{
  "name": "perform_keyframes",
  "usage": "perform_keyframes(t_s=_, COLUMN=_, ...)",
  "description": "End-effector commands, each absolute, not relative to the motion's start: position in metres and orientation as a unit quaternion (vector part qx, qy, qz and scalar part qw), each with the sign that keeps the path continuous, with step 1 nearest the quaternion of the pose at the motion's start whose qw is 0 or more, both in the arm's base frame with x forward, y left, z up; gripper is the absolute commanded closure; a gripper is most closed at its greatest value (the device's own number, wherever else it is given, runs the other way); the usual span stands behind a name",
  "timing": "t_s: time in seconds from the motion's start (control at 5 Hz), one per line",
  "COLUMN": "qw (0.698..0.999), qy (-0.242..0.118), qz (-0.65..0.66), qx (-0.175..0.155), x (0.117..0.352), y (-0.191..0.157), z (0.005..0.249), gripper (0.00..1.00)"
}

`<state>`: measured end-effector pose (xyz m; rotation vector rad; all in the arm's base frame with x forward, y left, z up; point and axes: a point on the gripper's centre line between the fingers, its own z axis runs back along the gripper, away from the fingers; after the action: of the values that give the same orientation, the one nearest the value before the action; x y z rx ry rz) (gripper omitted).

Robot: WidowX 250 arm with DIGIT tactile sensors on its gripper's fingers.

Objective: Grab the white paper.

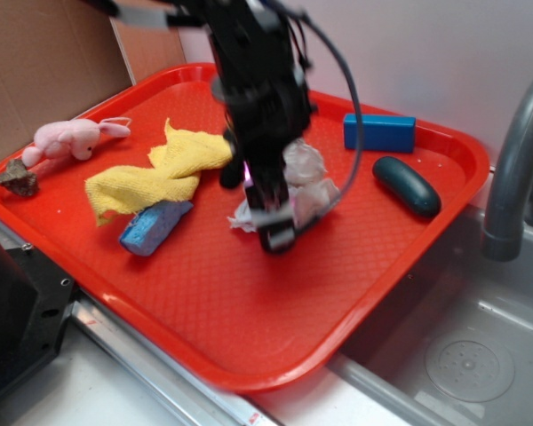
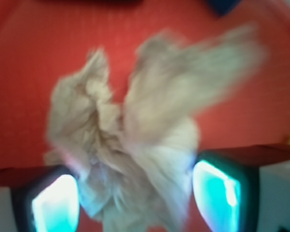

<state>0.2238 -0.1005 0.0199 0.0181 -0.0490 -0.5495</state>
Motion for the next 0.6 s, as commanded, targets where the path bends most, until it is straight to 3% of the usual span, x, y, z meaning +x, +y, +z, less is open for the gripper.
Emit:
perform_keyframes(t_s=0.0, qw=0.969, qy=-0.093, qz=-0.224, qx=-0.043, x=0.167, y=-0.106, z=0.021, gripper=1.00)
perform_keyframes(t_s=0.2, qw=0.973, qy=-0.093, qz=-0.205, qx=-0.049, x=0.117, y=-0.105, z=0.021, gripper=1.00)
perform_keyframes(t_s=0.4, qw=0.976, qy=-0.088, qz=-0.198, qx=-0.033, x=0.067, y=-0.111, z=0.019, gripper=1.00)
